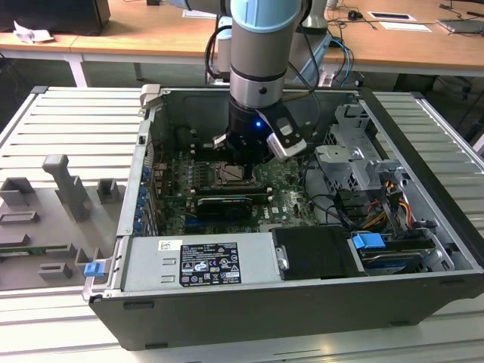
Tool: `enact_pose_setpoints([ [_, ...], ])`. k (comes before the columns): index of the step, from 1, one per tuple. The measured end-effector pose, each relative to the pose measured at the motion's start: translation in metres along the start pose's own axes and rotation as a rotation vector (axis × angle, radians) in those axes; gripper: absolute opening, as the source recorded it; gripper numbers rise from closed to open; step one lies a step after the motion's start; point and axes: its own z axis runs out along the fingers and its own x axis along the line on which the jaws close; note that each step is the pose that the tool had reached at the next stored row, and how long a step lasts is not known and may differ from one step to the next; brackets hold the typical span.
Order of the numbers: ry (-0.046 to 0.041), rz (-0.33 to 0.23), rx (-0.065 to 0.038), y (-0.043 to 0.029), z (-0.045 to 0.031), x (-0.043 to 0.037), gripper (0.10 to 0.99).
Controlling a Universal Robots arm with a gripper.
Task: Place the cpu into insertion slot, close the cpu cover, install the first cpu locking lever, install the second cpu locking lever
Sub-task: 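Install the second cpu locking lever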
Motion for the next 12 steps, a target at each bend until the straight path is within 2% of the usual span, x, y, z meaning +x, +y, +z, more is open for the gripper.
enact_pose_setpoints([
  [2, -0.0005, 0.000, -0.008, 0.0001, 0.0001, 0.0083, 0.106],
  [4, -0.0011, 0.000, -0.020, 0.0003, 0.0006, 0.0211, 0.106],
  [7, -0.0012, 0.000, -0.022, 0.0001, 0.0039, 0.0222, 0.106],
  [12, -0.0013, 0.000, -0.022, 0.0000, 0.0051, 0.0222, 0.106],
])
